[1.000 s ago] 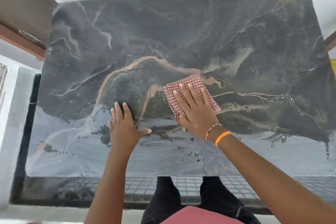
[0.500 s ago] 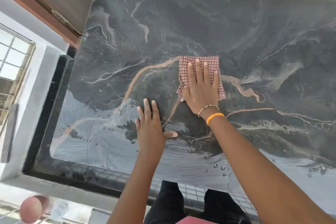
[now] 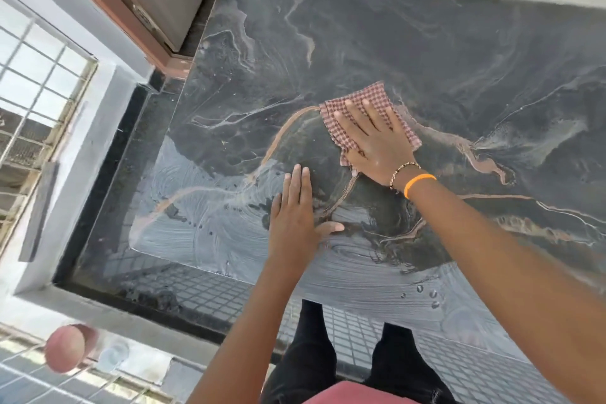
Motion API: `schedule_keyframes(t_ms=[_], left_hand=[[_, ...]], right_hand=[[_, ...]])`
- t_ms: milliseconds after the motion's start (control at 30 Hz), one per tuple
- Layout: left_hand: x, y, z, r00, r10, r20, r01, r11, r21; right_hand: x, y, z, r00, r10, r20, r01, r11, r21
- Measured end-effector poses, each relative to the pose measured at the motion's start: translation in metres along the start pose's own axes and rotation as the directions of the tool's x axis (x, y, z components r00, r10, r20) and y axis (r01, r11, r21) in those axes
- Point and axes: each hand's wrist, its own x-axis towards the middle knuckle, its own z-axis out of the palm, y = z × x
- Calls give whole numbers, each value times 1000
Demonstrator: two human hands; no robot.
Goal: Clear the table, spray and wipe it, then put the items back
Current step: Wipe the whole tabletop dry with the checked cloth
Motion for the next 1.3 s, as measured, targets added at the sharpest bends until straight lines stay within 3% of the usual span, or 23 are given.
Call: schedule_keyframes(t_ms=[167, 300, 400, 667, 833, 1033, 1200, 1300], left_hand=[[-18, -56, -14, 996, -90, -6, 89, 995, -49], [-18, -81, -26, 976, -218, -20, 215, 971, -104], [-12, -92, -32, 950, -312, 3, 308, 936, -169], [-3, -90, -34, 937, -348, 29, 348, 937, 11], [-3, -85, -40, 931, -356, 76, 353, 934, 55], [-6, -89, -41, 945, -319, 77, 319, 948, 4], [-16, -128, -43, 980, -156, 122, 178, 963, -202], [-29, -161, -45, 977, -206, 54, 211, 969, -126]], right_hand=[[-87, -63, 32, 1000, 15, 10, -15, 1000, -18], [-104, -109, 42, 998, 65, 0, -65, 998, 20], [-74, -115, 34, 992, 127, -1, -127, 991, 47], [83, -107, 7, 956, 285, -77, -278, 957, 85], [129, -123, -3, 984, 170, -60, -166, 984, 70], [59, -134, 13, 990, -135, 41, 136, 990, -24], [-33, -167, 37, 989, -109, 101, 103, 993, 61], [-41, -199, 48, 990, -63, 129, 52, 995, 91]])
